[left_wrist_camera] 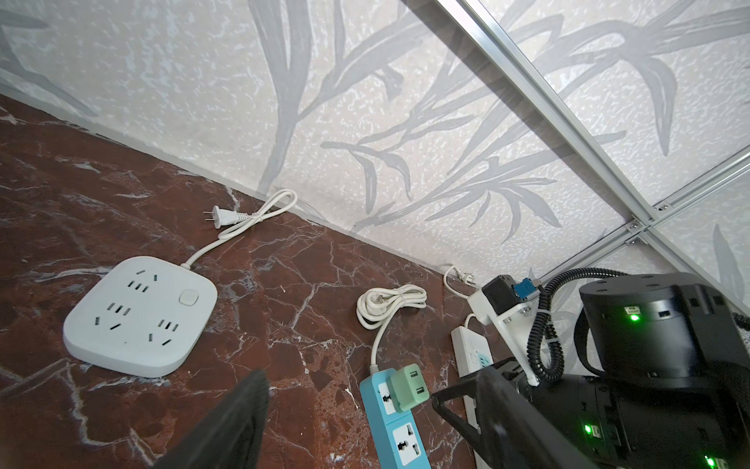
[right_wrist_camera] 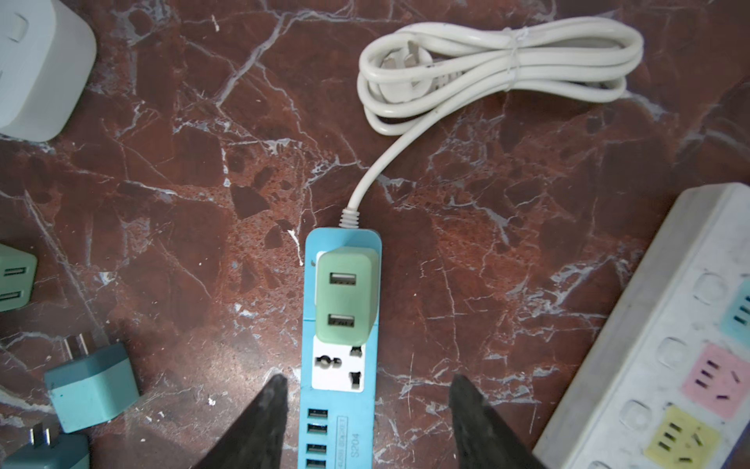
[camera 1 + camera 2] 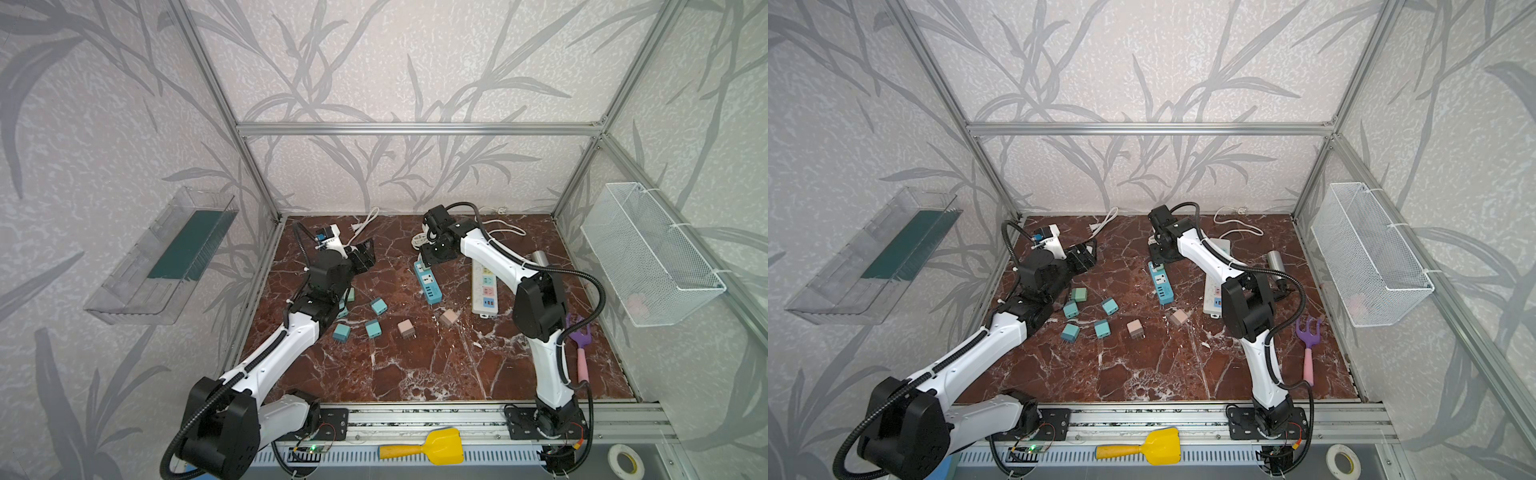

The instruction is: Insert the plug

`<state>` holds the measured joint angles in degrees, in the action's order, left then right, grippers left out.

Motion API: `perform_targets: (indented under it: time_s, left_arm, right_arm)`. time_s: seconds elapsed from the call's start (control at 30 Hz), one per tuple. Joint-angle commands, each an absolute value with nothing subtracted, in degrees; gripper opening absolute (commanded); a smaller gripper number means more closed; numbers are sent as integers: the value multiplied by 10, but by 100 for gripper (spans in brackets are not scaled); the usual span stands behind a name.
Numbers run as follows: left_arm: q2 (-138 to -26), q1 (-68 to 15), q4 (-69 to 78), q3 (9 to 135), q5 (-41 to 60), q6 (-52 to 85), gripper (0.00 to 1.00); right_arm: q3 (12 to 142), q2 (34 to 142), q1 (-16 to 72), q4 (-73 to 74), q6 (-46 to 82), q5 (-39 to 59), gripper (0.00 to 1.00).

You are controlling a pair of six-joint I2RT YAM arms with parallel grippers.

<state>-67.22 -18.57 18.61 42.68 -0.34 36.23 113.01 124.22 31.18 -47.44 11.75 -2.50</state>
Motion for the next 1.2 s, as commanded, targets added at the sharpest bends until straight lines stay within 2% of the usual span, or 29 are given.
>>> perform_targets:
  time_s: [0.0, 0.1, 0.3, 0.63, 0.83, 0.97, 1.17]
  left_arm:
    - [-678, -183, 201, 429, 6, 370, 81]
    - [-689, -182, 200, 432, 11, 370, 81]
    - [-701, -179, 200, 435, 15, 368, 81]
    - [-701, -177, 196, 438, 25, 368, 80]
    - [-701, -177, 197, 438, 27, 370, 79]
    - [-702, -177, 197, 437, 30, 371, 79]
    - [-711, -177, 203, 443, 54, 371, 79]
  right_arm:
    - [1173, 1256, 296, -502, 103, -29, 59]
    - [1189, 1268, 287, -511, 96, -11, 55]
    - [1199, 1286, 286, -511, 92, 18, 54]
    - [1233, 1340, 284, -543, 87, -10, 52]
    - [1149, 1317, 282, -509, 95, -24, 50]
    - [1114, 1292, 283, -482, 100, 4, 50]
    - [1210, 1271, 283, -514, 93, 2, 57]
